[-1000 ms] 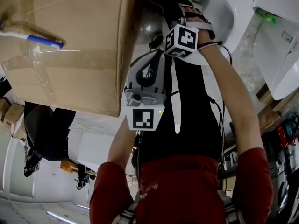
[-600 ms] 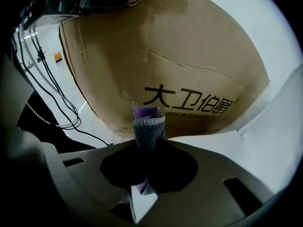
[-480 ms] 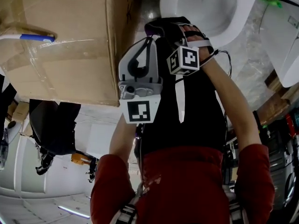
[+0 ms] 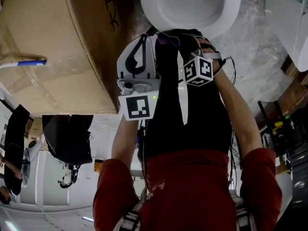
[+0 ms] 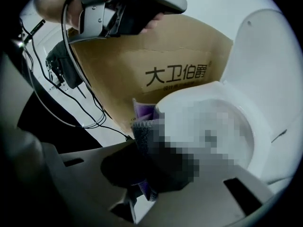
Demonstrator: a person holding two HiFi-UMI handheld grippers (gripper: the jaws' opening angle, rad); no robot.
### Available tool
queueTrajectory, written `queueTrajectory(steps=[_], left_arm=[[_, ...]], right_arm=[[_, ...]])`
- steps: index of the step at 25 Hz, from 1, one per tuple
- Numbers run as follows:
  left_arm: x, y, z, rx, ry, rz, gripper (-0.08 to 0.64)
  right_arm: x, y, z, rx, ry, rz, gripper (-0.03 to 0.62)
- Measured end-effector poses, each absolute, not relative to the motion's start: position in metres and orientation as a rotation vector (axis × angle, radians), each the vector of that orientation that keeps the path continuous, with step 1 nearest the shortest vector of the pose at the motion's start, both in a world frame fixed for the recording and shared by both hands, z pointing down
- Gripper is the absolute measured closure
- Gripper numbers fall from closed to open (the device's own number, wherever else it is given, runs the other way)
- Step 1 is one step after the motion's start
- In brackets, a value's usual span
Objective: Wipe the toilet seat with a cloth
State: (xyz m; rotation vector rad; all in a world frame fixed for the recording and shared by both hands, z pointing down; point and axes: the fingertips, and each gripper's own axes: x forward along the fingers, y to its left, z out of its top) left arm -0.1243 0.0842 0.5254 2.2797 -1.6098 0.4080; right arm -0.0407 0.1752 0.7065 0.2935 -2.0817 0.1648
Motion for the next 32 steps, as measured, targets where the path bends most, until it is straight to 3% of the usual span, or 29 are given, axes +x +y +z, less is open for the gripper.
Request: queueTrajectory(steps=[16,32], left_arm=[[-0.054,0.054,0.537,2.361,-1.434,0.448,0.546],[-0.043,-0.001,0.544,2.305,-1.503,0.455,0.546]], right_arm=[[0.109,0.122,0.712,0.542,-1.987,0.071,0.526],[0.139,-0.085,0.7,0.715,-2.024,-0.124,0.526]])
